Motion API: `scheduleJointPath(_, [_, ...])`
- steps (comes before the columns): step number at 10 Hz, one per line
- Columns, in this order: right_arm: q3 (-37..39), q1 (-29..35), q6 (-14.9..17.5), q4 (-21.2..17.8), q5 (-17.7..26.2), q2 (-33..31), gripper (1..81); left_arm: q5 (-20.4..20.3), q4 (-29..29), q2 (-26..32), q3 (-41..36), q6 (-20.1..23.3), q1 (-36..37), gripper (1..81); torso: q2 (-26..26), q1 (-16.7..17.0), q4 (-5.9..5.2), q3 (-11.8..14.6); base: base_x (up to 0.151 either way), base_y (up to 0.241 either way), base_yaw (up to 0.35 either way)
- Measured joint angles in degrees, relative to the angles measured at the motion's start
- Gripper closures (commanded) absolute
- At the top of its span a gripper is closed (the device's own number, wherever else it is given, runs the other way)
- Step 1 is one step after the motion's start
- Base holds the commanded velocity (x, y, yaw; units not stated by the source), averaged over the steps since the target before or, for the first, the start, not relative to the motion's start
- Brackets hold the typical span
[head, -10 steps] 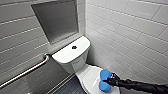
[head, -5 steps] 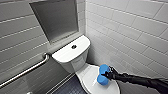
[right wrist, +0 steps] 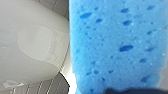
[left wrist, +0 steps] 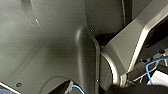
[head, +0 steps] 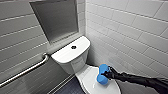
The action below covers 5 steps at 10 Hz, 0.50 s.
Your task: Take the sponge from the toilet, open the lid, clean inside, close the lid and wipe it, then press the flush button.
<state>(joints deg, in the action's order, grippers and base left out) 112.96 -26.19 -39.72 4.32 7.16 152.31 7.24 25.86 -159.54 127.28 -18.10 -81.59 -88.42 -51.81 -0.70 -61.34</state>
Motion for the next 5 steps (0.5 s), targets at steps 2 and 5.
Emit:
scheduleJointPath(2, [0.0, 0.0, 0.0, 0.0, -0.8, 0.8, 81.1, -0.2, 0.0, 0.0, 0.0, 0.0, 0.1, 1.0, -2.3, -1.3, 0.02, -0.8, 0.000, 0.000, 0.000])
scheduleJointPath(5, [0.6, -0.5, -5.5, 0.0, -3.2, 1.5, 81.1, 0.1, 0.0, 0.0, 0.0, 0.0, -0.1, 1.0, -3.1, -2.0, 0.02, -4.4, 0.000, 0.000, 0.000])
